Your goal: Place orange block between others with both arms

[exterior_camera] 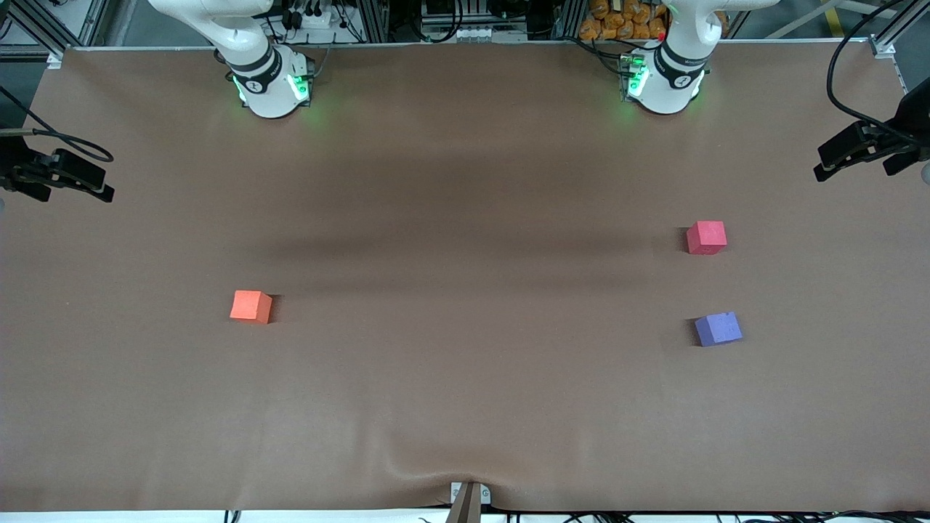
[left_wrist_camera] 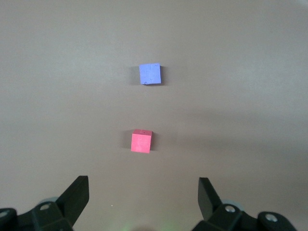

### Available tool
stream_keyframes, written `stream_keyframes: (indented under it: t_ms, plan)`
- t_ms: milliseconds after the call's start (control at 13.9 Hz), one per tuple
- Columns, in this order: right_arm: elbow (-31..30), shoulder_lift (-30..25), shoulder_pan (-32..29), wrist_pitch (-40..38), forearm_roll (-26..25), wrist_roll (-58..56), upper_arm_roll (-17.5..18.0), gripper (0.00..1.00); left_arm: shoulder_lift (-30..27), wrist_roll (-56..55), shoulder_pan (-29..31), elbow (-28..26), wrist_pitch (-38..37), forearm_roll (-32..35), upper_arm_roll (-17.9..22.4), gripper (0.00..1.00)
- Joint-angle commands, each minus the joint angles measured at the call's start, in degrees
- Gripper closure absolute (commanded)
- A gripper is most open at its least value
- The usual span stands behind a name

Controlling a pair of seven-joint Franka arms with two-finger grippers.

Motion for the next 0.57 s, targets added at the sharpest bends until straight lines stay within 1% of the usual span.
stream_keyframes:
  t_ms: [0, 502]
  plan:
    - [-0.3, -0.4, -1.4, 0.2, -0.5, 0.9, 1.1, 0.0, -1.1, 0.8, -0.5, -0.3, -0.6, 0.5, 0.3, 0.0]
    - [-0.4, 0.1, -1.3, -0.2, -0.5, 0.9, 1.1, 0.0, -0.3, 0.6, -0.7, 0.9, -0.6, 0.3, 0.0, 0.0]
